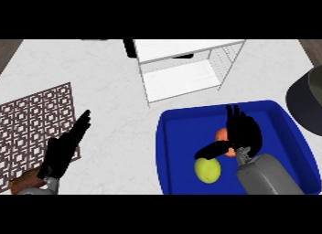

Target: Pick the squash from the tray and place it in the tiered shelf

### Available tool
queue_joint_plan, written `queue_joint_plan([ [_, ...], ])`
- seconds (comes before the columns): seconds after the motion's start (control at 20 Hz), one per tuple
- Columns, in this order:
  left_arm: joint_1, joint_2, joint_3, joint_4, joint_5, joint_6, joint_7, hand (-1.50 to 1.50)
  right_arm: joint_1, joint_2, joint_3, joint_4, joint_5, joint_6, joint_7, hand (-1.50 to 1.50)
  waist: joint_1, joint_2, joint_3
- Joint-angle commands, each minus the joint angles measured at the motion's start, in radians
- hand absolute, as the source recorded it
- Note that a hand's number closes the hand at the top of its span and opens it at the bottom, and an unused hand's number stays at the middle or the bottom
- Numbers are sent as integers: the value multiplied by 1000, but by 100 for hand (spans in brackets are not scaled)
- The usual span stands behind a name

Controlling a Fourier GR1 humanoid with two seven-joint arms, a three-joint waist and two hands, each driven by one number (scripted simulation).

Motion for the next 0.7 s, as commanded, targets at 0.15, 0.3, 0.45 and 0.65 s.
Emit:
queue_joint_plan([
  [0.15, -36, -48, 21, 84, -44, 8, -39, 0, 12, 77, 0, 139, 67, -65, -44, 150, -4, 10, 3],
  [0.3, 12, -40, -5, -18, -47, 1, 13, 0, 23, 54, 23, 174, 83, -123, -169, 150, 3, 10, 4],
  [0.45, -35, -58, 20, 63, -63, 6, -14, 0, 24, 11, -14, 159, 88, -109, -207, 150, -5, 10, 4],
  [0.65, -38, -49, 42, 78, -53, -31, -18, 0, -68, 65, -31, 247, 143, -120, -180, 150, 0, 11, 3],
])
